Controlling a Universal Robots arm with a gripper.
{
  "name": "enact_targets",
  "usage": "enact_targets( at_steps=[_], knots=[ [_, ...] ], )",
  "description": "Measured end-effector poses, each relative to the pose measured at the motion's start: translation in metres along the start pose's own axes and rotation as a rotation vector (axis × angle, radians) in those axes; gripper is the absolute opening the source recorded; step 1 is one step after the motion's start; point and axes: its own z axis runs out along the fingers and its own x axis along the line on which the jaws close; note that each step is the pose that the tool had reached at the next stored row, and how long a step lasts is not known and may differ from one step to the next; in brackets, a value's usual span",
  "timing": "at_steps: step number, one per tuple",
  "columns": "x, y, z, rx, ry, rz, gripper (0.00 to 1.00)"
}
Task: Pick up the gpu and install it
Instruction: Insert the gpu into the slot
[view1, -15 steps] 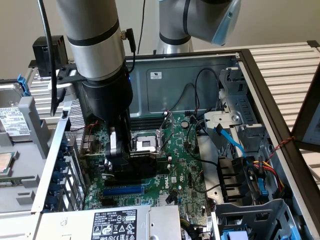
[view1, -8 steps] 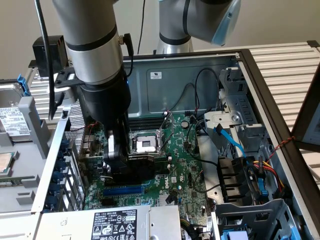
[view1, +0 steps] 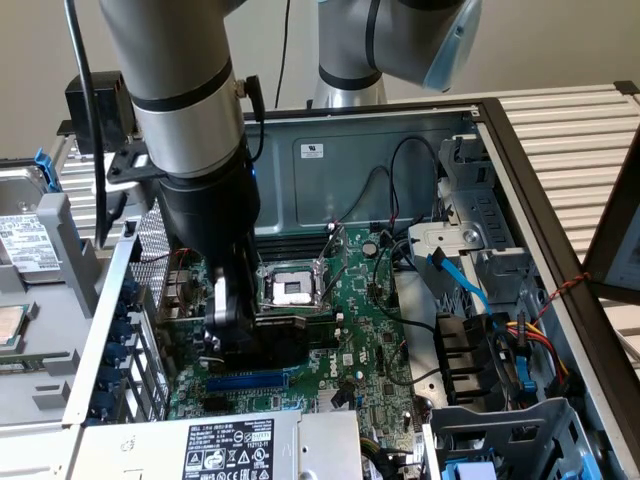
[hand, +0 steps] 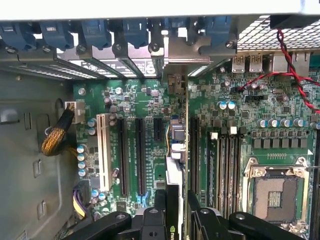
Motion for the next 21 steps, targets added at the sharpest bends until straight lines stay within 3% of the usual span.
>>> enact_targets(
  at_steps=[14, 21],
  knots=[
    [0.0012, 0.0041, 0.0033, -0.0002, 0.0007, 0.008, 0.27],
    [0.0013, 0.0051, 0.0046, -0.0005, -0.0027, 0.012, 0.27]
  ],
)
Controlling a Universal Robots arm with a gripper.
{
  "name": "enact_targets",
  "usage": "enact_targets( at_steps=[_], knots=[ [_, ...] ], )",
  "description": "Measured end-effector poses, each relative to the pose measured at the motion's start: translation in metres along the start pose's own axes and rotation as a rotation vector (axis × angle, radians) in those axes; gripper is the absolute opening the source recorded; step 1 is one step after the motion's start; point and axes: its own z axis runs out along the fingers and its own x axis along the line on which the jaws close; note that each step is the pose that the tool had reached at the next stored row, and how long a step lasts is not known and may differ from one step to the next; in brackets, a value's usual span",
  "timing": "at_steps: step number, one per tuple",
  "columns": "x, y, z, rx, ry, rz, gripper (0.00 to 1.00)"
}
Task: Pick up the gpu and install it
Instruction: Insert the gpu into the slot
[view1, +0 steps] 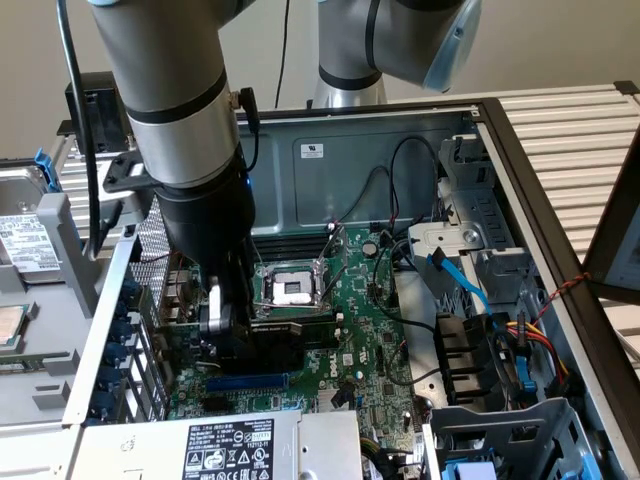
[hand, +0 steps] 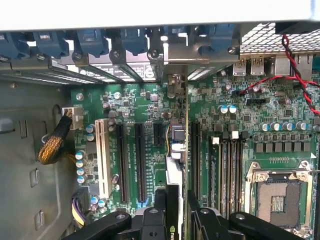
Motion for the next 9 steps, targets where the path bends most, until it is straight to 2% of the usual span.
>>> enact_targets(
  at_steps=[9],
  knots=[
    [-0.0013, 0.001, 0.0009, 0.0001, -0.0002, 0.0, 0.27]
  ],
)
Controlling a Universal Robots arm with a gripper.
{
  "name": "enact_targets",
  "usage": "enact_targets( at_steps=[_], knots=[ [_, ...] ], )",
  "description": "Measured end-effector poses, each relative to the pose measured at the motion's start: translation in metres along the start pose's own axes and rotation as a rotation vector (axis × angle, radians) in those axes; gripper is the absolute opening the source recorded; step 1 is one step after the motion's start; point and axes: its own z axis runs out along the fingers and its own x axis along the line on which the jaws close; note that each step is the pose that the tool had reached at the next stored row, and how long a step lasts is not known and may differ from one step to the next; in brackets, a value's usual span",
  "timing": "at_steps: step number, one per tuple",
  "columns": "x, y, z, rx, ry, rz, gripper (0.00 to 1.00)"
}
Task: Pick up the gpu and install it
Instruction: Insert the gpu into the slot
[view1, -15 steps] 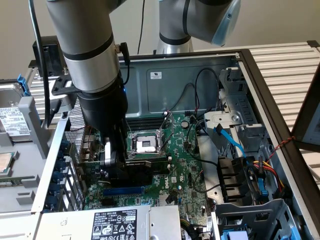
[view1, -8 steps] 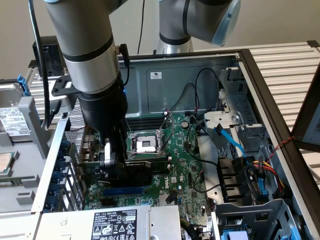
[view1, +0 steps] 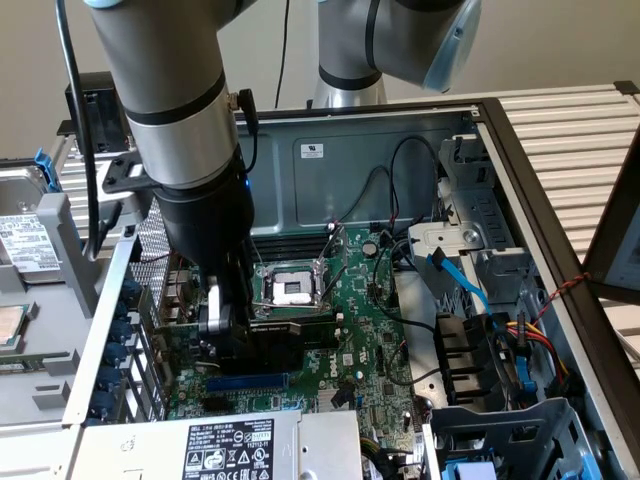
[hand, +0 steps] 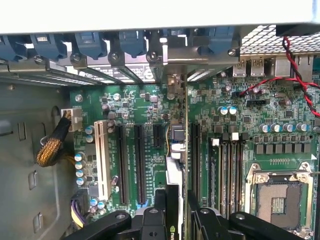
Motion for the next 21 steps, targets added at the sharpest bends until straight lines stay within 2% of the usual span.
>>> enact_targets(
  at_steps=[21],
  knots=[
    [-0.0004, 0.0005, 0.0037, -0.0004, 0.0, -0.001, 0.27]
  ],
)
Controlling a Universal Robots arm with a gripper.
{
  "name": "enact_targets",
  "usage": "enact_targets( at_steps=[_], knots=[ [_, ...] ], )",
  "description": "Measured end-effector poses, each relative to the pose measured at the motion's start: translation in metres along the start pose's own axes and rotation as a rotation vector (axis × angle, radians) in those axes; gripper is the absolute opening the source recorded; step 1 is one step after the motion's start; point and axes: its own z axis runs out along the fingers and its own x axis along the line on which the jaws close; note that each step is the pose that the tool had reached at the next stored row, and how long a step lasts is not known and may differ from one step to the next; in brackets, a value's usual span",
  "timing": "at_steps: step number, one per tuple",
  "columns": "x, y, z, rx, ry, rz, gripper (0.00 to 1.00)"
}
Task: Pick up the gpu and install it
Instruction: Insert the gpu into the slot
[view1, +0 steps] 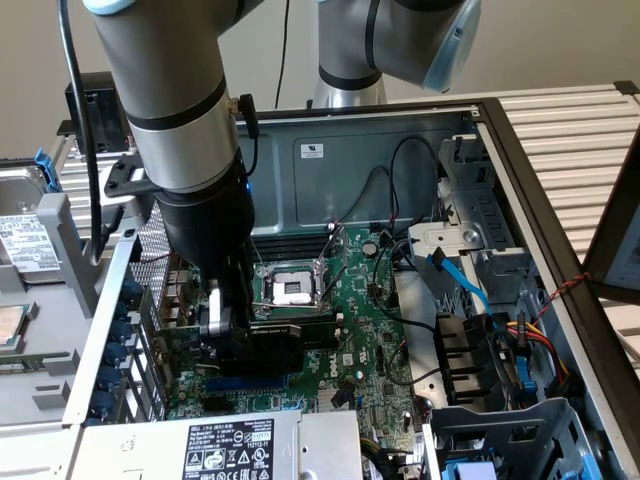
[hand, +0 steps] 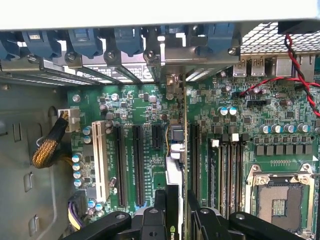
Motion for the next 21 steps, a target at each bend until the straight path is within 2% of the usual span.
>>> enact_targets(
  at_steps=[21],
  knots=[
    [0.0045, -0.0003, 0.0, -0.0013, 0.0002, 0.0, 0.27]
  ],
)
